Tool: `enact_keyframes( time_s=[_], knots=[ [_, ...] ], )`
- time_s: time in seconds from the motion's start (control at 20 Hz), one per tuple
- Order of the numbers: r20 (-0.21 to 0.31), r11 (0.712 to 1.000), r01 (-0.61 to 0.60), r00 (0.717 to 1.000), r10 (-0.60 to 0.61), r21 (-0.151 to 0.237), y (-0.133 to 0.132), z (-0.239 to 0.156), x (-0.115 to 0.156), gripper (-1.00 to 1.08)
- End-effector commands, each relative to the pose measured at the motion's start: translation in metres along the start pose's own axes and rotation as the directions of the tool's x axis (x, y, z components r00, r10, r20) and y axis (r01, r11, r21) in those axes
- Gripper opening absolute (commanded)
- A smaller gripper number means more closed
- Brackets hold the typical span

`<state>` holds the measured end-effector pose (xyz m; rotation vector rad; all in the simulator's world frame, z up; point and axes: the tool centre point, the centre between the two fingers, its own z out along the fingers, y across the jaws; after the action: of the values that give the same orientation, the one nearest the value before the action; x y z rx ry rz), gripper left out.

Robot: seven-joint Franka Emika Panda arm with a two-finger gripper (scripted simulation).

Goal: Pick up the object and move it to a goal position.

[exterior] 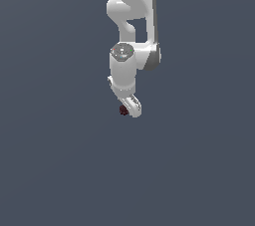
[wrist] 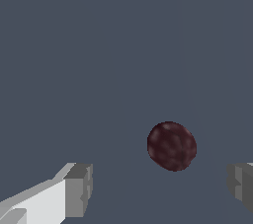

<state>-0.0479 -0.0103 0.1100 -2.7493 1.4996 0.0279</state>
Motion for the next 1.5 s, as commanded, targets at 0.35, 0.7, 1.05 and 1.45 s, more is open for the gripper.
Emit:
enact_keyframes(
  time_s=[0.35, 0.7, 1.05, 1.45],
  knots=[
    [-0.006, 0.963, -0.271, 0.963, 0.271, 0.003, 0.014, 0.016, -0.006, 1.0],
    [-0.012, 0.899, -0.437, 0.899, 0.437, 0.006, 0.024, 0.025, -0.009, 1.0],
    [-0.016, 0.847, -0.532, 0.846, 0.532, 0.01, 0.03, 0.03, -0.011, 1.0],
    [-0.017, 0.829, -0.558, 0.829, 0.559, 0.011, 0.032, 0.032, -0.012, 1.0]
  ],
)
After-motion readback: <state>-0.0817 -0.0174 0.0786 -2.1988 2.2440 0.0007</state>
